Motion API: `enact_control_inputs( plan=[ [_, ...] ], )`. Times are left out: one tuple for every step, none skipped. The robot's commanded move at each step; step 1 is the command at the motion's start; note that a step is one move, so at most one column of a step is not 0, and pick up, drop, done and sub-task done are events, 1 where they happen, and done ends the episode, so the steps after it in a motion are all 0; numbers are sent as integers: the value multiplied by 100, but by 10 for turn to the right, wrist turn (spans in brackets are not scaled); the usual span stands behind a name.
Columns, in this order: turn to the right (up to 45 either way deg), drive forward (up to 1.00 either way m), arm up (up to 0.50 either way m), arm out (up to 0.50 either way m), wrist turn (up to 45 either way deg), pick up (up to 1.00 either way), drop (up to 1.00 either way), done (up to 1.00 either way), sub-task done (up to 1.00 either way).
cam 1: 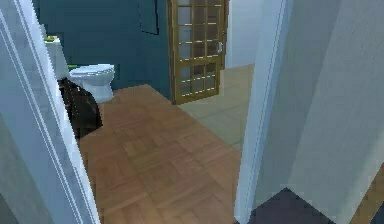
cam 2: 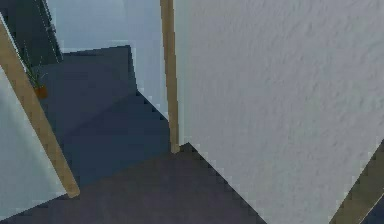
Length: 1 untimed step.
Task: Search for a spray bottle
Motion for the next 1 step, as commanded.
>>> enact_control_inputs(
  plan=[
    [30,0,0,0,0,0,0,0,0]
  ],
)
